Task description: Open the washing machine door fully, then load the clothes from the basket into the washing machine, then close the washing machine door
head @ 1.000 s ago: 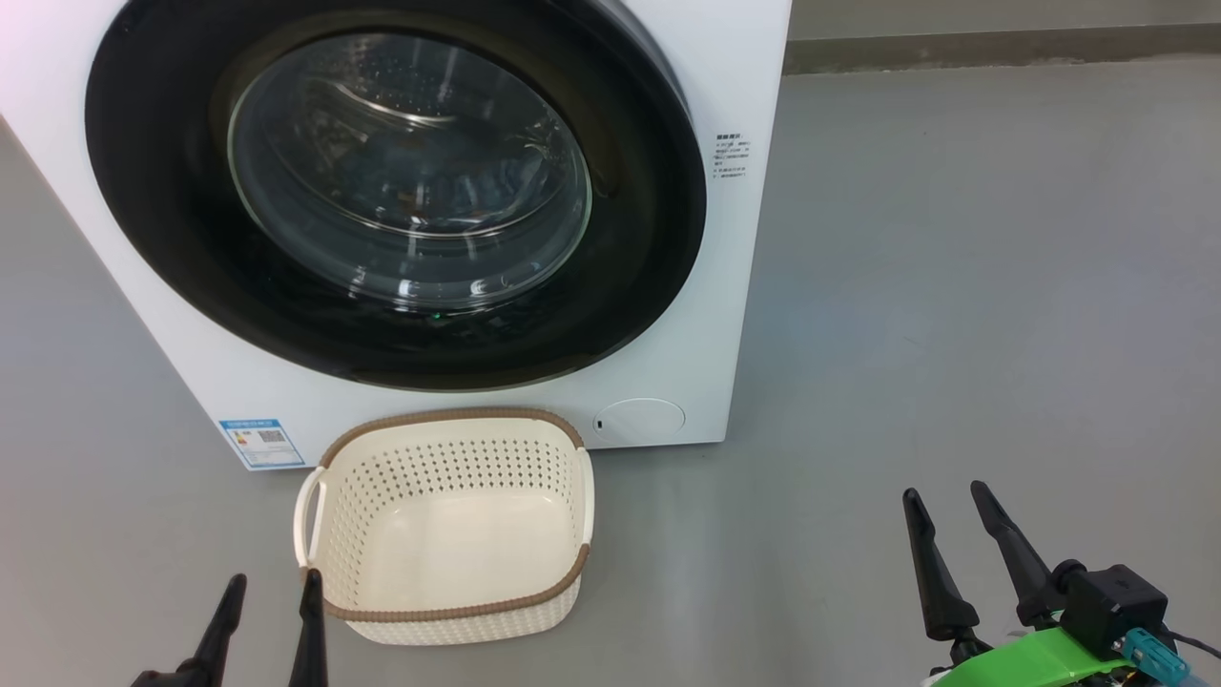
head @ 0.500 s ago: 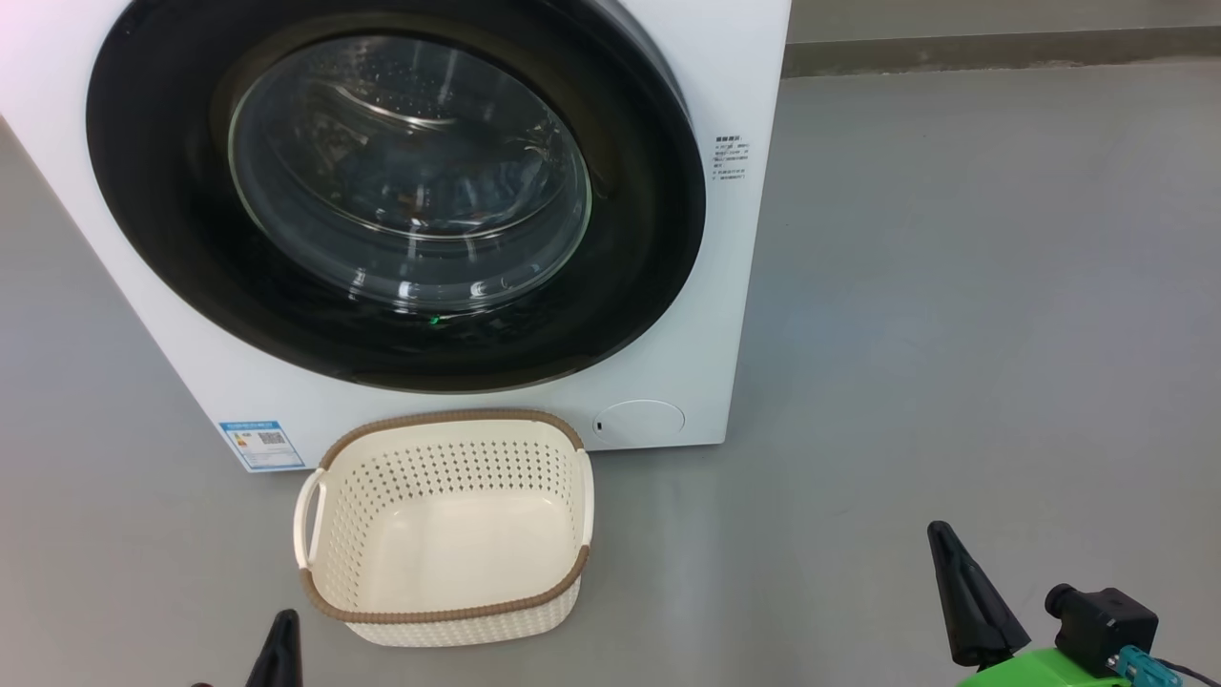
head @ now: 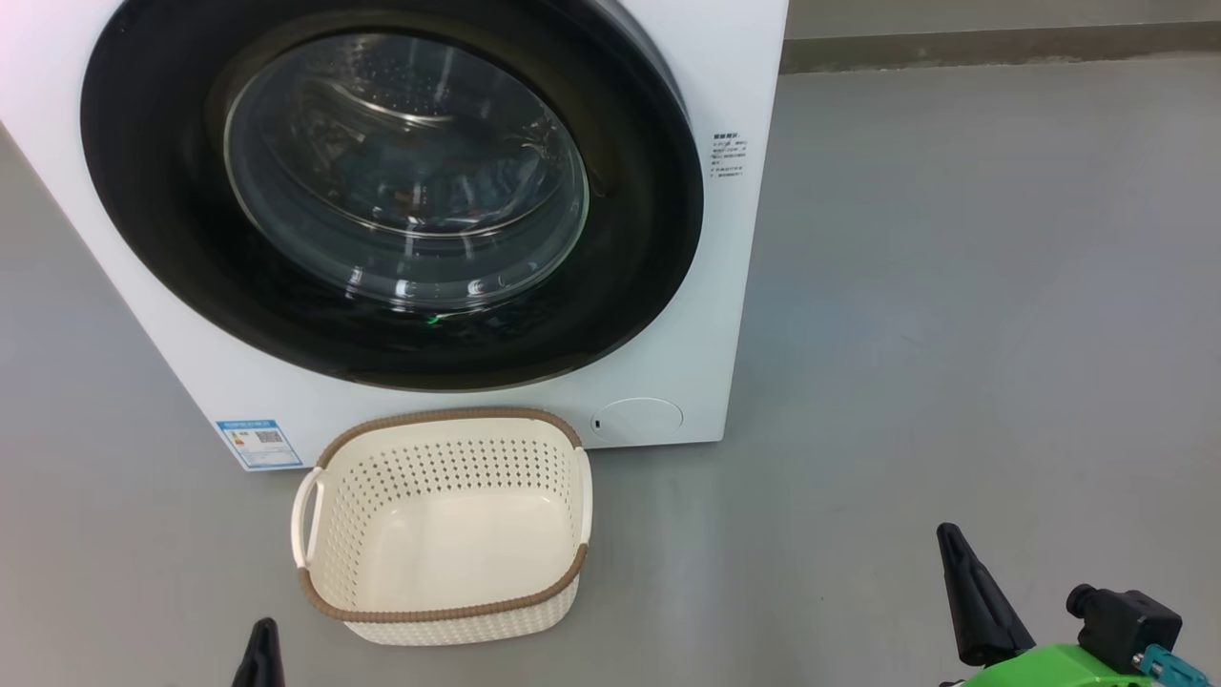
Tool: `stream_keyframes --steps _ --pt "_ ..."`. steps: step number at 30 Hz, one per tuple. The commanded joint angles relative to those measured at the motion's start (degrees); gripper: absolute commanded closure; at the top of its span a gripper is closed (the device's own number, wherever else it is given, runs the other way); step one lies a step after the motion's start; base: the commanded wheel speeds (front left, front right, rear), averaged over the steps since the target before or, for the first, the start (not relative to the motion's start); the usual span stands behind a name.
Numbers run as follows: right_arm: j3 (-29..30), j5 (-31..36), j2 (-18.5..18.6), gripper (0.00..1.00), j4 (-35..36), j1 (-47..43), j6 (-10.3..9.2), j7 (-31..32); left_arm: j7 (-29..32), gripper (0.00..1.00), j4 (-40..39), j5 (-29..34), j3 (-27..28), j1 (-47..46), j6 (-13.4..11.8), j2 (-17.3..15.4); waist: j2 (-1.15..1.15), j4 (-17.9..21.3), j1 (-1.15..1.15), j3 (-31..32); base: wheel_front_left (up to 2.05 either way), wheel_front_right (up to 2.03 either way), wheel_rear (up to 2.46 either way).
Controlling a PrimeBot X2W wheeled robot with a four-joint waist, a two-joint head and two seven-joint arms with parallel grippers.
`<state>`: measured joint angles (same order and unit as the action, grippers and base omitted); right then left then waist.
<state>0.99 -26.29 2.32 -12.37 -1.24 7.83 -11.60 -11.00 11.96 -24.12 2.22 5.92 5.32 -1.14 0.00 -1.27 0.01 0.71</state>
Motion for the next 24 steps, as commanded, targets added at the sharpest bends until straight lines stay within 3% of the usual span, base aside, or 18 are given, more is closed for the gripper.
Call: stream_keyframes --steps 1,24 --pt "0.28 -2.19 0.68 1.00 1.20 2.04 -0.06 0.38 0.37 1.00 -0.97 -1.88 0.70 -2.11 0.38 -0.92 0.00 0.02 -0.01 -0.01 0.00 0.00 0.00" --pt "1.00 -16.30 0.95 1.00 0.60 3.17 -0.12 3.88 4.06 1.00 -0.32 -16.18 1.48 -4.27 0.76 -1.09 0.00 0.29 -0.01 -0.20 0.00 0.00 0.00"
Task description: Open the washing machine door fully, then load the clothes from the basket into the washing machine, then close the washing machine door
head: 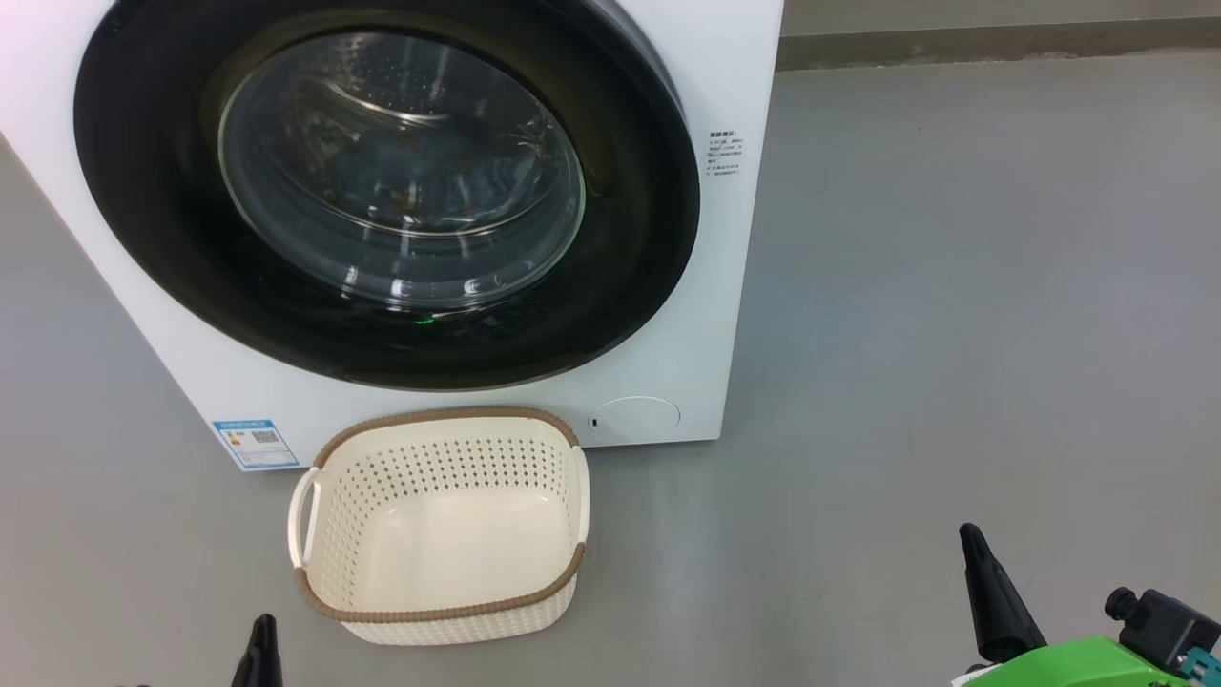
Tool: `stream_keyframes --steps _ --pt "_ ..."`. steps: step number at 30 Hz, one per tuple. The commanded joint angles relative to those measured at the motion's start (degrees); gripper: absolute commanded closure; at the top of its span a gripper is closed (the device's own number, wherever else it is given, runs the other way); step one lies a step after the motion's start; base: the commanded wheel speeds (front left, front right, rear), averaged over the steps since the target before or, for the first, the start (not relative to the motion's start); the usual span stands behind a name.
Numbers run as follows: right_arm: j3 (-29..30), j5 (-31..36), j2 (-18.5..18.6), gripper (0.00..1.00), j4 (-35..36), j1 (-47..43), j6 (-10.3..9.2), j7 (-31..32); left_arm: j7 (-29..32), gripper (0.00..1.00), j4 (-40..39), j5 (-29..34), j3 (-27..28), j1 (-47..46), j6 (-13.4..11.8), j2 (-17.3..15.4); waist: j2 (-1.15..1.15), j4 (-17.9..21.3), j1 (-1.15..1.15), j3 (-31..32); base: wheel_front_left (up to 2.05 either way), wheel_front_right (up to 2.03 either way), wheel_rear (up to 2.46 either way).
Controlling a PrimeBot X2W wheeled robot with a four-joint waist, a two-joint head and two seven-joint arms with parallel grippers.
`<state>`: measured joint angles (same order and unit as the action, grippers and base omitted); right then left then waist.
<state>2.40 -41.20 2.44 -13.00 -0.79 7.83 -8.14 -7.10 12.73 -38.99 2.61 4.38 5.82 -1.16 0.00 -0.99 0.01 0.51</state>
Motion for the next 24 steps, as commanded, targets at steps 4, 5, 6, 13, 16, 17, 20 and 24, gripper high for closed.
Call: stream_keyframes --steps 4,5,6,13,16,17,20,24 --pt "-0.25 -3.93 0.87 1.00 1.13 2.93 -0.13 1.07 0.84 1.00 -0.96 -3.92 1.23 -3.12 0.34 -1.10 0.00 0.06 -0.01 -0.04 0.00 0.00 0.00" --pt "-0.21 -4.57 0.87 1.00 1.10 2.98 -0.14 1.23 1.01 1.00 -0.93 -4.57 1.27 -3.22 0.36 -1.11 0.00 0.07 -0.01 -0.05 0.00 0.00 0.00" --pt "-0.17 -5.18 0.88 1.00 1.07 3.03 -0.14 1.39 1.17 1.00 -0.90 -5.20 1.30 -3.31 0.37 -1.12 0.00 0.08 -0.01 -0.05 0.00 0.00 0.00" --pt "0.11 -9.64 0.93 1.00 0.88 3.39 -0.16 2.55 2.35 1.00 -0.69 -9.75 1.55 -4.00 0.50 -1.18 0.00 0.17 -0.01 -0.12 0.00 0.00 0.00" --pt "0.28 -12.17 0.95 1.00 0.77 3.60 -0.17 3.21 3.03 1.00 -0.57 -12.36 1.70 -4.39 0.57 -1.21 0.00 0.22 -0.01 -0.15 0.00 0.00 0.00" --pt "0.32 -12.81 0.96 1.00 0.74 3.65 -0.17 3.38 3.19 1.00 -0.54 -13.01 1.73 -4.49 0.58 -1.22 0.00 0.23 -0.01 -0.16 0.00 0.00 0.00" --pt "0.45 -14.71 0.98 1.00 0.66 3.81 -0.18 3.88 3.70 1.00 -0.45 -14.96 1.84 -4.79 0.64 -1.24 0.00 0.26 -0.01 -0.18 0.00 0.00 0.00" --pt "0.62 -17.22 0.99 1.00 0.55 4.02 -0.19 4.55 4.37 1.00 -0.33 -17.54 1.98 -5.18 0.71 -1.27 0.00 0.31 -0.01 -0.22 0.00 0.00 0.00"
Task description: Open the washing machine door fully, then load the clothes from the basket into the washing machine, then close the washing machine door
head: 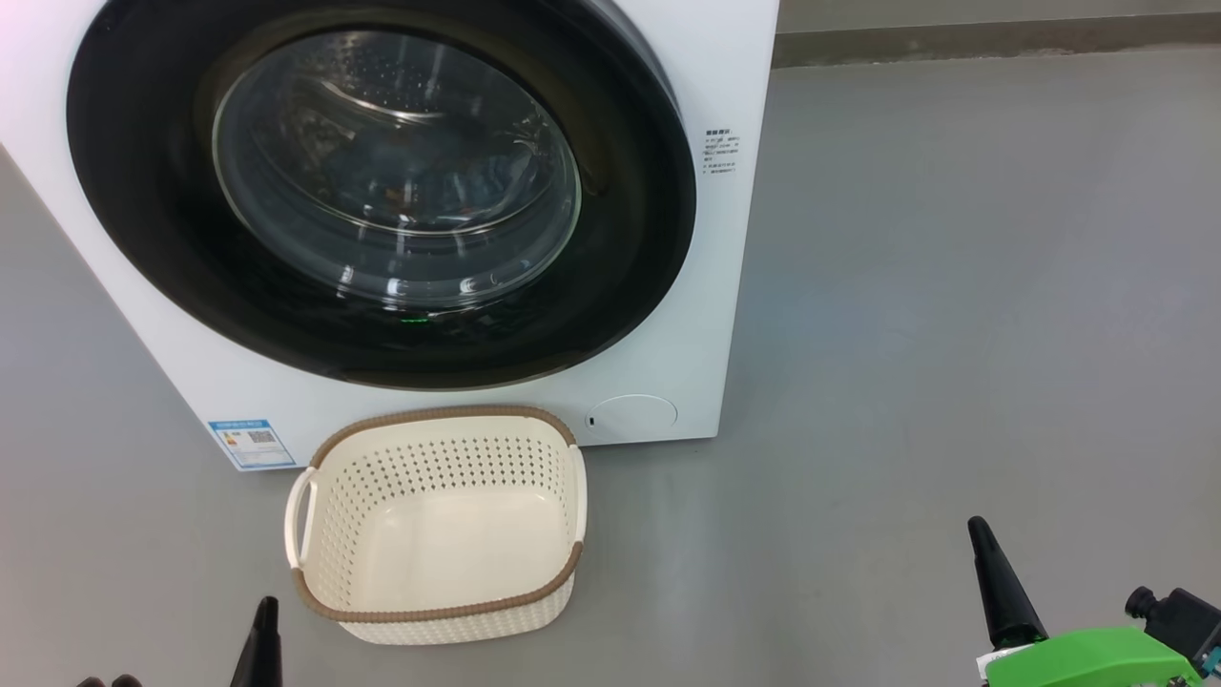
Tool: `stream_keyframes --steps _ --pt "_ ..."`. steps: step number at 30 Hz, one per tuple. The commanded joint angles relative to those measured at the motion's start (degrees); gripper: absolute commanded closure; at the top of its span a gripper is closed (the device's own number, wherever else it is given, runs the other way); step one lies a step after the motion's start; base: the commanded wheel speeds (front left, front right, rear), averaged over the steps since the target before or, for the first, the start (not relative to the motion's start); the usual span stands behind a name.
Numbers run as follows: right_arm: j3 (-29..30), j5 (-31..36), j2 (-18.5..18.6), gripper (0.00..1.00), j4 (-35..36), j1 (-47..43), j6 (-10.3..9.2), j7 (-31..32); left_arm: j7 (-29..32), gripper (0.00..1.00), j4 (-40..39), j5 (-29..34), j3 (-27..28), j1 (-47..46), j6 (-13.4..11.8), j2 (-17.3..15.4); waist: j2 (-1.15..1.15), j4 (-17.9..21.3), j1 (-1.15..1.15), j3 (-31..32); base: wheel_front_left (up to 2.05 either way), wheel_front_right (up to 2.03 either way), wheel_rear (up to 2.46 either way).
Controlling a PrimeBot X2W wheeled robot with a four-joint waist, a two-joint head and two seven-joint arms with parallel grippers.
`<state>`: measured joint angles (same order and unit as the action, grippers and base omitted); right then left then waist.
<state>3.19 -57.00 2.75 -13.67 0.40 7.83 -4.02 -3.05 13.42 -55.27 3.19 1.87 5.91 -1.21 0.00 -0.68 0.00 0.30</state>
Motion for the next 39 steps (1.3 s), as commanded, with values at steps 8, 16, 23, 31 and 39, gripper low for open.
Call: stream_keyframes --steps 8,16,23,31,39 --pt "0.14 -5.82 0.71 1.00 1.03 3.19 -0.21 1.60 1.49 1.00 -0.81 -5.79 1.64 -3.36 0.74 -1.28 0.00 0.09 0.00 -0.07 0.00 0.00 0.00" --pt "0.52 -10.87 0.73 1.00 0.80 3.61 -0.23 2.96 2.84 1.00 -0.56 -11.00 1.93 -4.15 0.88 -1.34 0.00 0.19 0.00 -0.13 0.00 0.00 0.00" --pt "0.85 -15.28 0.74 1.00 0.61 3.98 -0.25 4.16 4.02 1.00 -0.35 -15.56 2.18 -4.84 1.01 -1.40 0.00 0.28 0.00 -0.19 0.00 0.00 0.00" --pt "1.24 -20.31 0.75 1.00 0.39 4.40 -0.27 5.54 5.37 1.00 -0.11 -20.76 2.46 -5.63 1.15 -1.46 0.00 0.38 0.00 -0.26 0.00 0.00 0.00" --pt "1.64 -25.31 0.75 1.00 0.16 4.82 -0.29 6.91 6.71 1.00 0.13 -25.95 2.74 -6.41 1.29 -1.53 0.00 0.47 0.00 -0.33 0.00 0.00 0.00"
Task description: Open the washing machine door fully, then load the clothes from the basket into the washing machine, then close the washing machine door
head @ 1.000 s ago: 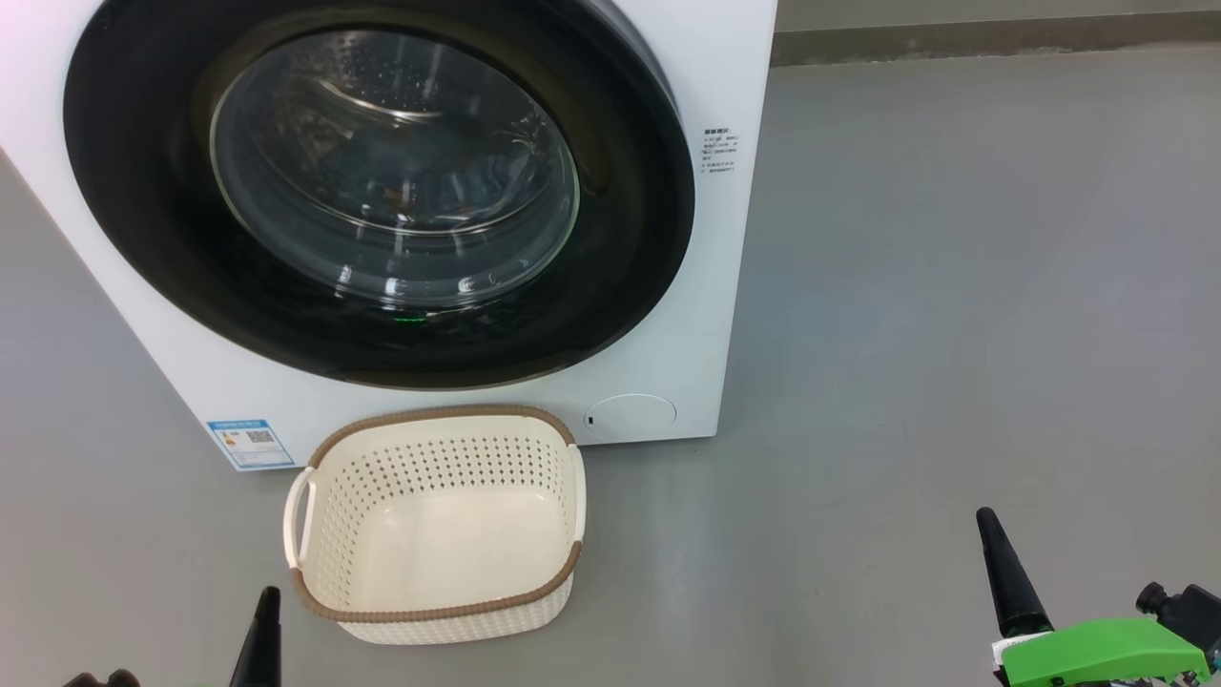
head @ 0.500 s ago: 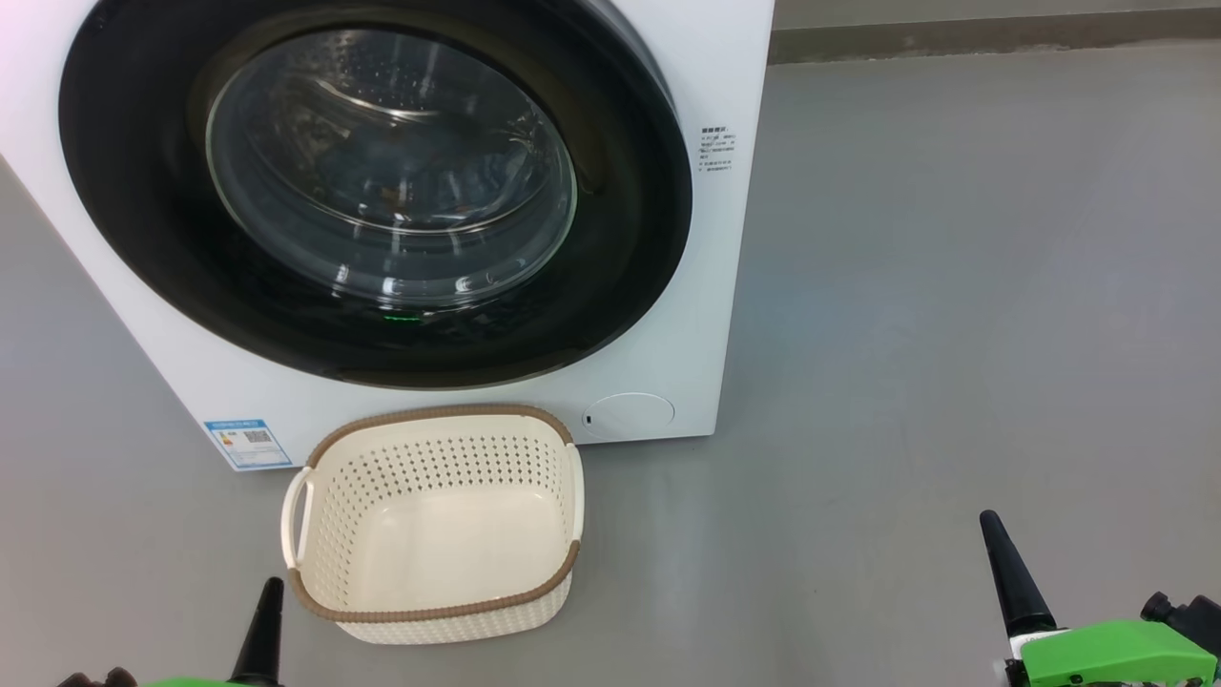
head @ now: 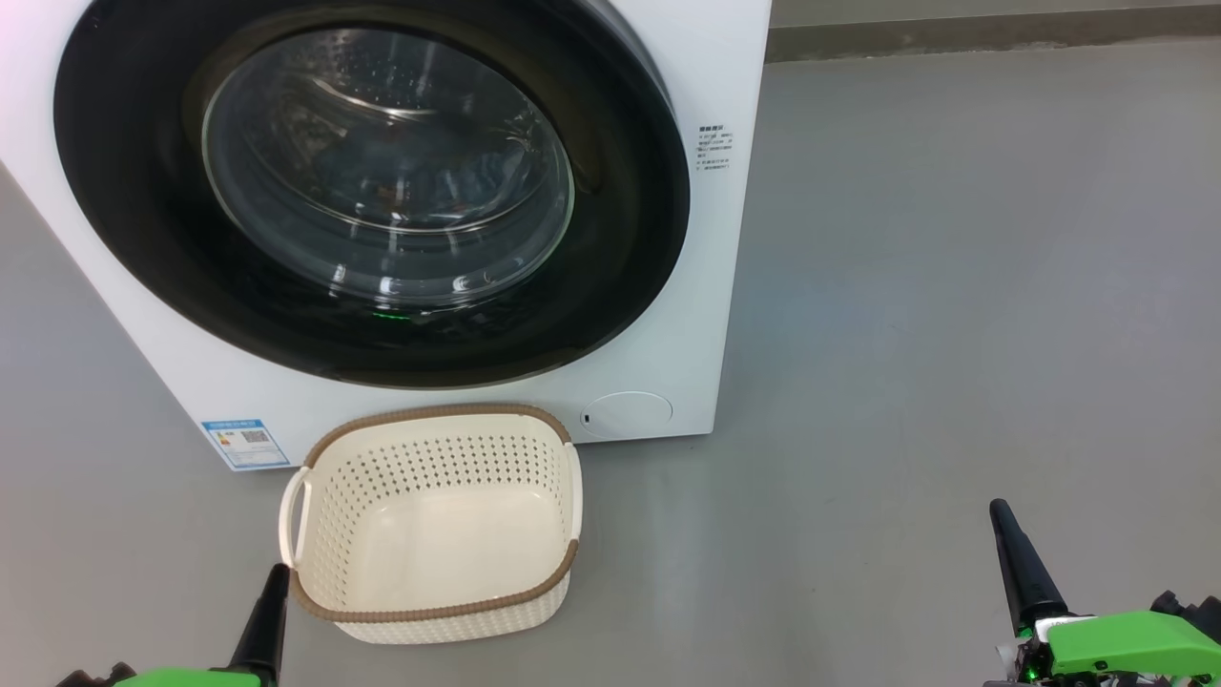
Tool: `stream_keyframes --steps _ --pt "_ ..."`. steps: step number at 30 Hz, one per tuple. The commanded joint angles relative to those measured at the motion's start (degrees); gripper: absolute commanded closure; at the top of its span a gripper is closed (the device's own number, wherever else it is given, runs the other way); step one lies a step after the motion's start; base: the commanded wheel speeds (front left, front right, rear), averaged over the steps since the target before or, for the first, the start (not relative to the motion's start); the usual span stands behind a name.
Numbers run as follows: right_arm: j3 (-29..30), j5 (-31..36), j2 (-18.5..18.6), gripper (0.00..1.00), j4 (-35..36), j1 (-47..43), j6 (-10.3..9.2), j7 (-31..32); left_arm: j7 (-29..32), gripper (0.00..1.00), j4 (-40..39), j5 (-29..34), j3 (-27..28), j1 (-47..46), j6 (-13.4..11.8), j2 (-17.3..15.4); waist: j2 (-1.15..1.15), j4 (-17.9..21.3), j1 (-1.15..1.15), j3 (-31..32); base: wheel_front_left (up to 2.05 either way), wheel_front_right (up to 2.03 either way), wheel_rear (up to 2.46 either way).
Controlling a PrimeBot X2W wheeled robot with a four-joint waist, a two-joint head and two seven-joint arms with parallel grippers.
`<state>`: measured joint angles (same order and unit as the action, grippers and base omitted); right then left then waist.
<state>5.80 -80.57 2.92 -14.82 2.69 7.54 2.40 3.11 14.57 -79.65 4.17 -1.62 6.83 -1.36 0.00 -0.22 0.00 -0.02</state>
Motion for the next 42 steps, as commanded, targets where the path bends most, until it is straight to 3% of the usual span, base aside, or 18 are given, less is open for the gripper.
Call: stream_keyframes --steps 1,18,42 --pt "-0.91 -2.37 0.59 1.00 1.28 2.57 -0.01 0.67 0.71 1.00 -0.99 -2.22 1.80 -3.02 0.38 -1.39 0.00 0.03 0.00 -0.02 0.00 0.00 0.00" --pt "-0.11 -12.28 0.58 1.00 0.84 3.41 -0.05 3.42 3.38 1.00 -0.51 -12.51 2.36 -4.58 0.66 -1.52 0.00 0.22 0.00 -0.15 0.00 0.00 0.00" --pt "0.15 -12.07 0.40 1.00 0.82 3.43 -0.05 3.62 3.37 1.00 -0.51 -12.52 2.35 -4.58 0.66 -1.52 0.00 0.22 0.00 -0.15 0.00 0.00 0.00"
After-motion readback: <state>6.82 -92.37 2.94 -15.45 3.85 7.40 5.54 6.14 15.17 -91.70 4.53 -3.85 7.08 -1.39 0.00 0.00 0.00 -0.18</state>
